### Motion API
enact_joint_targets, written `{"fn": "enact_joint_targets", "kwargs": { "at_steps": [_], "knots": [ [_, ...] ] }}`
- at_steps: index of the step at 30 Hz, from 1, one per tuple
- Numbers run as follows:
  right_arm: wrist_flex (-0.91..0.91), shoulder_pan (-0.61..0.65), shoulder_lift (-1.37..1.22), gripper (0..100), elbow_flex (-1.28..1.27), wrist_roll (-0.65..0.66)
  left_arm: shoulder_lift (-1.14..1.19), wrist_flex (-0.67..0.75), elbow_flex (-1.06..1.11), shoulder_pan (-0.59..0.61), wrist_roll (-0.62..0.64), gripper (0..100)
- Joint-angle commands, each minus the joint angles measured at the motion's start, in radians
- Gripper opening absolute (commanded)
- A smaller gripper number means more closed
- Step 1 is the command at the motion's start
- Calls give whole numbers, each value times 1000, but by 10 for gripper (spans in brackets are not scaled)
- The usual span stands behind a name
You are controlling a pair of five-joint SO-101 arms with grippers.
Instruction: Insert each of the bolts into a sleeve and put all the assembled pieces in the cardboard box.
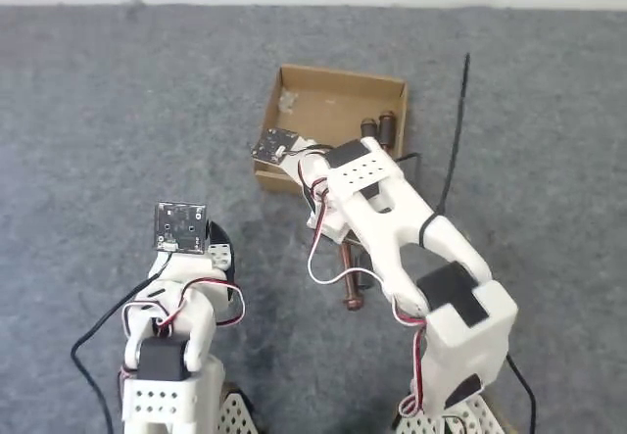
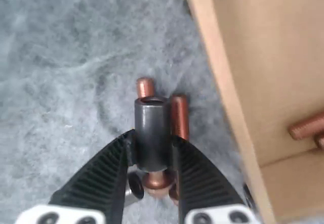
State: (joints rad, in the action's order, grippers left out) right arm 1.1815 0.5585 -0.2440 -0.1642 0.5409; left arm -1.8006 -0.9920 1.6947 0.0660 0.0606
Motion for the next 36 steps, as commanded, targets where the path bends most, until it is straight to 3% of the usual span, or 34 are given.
{"fn": "enact_joint_targets", "kwargs": {
  "at_steps": [1, 9, 20, 31, 36],
  "knots": [
    [25, -1, 177, 7, -25, 11, -15, 20, -8, -2, -9, 13],
    [18, -38, 472, 7, -270, -135, -15, 20, -8, 0, -9, 13],
    [19, -343, 771, 7, -549, -324, -15, 20, -8, 3, -9, 13],
    [-96, -539, 964, 7, -844, -318, -15, 17, -8, -2, -8, 13],
    [-166, -616, 966, 13, -954, -173, -15, 17, -8, -2, -8, 13]
  ]
}}
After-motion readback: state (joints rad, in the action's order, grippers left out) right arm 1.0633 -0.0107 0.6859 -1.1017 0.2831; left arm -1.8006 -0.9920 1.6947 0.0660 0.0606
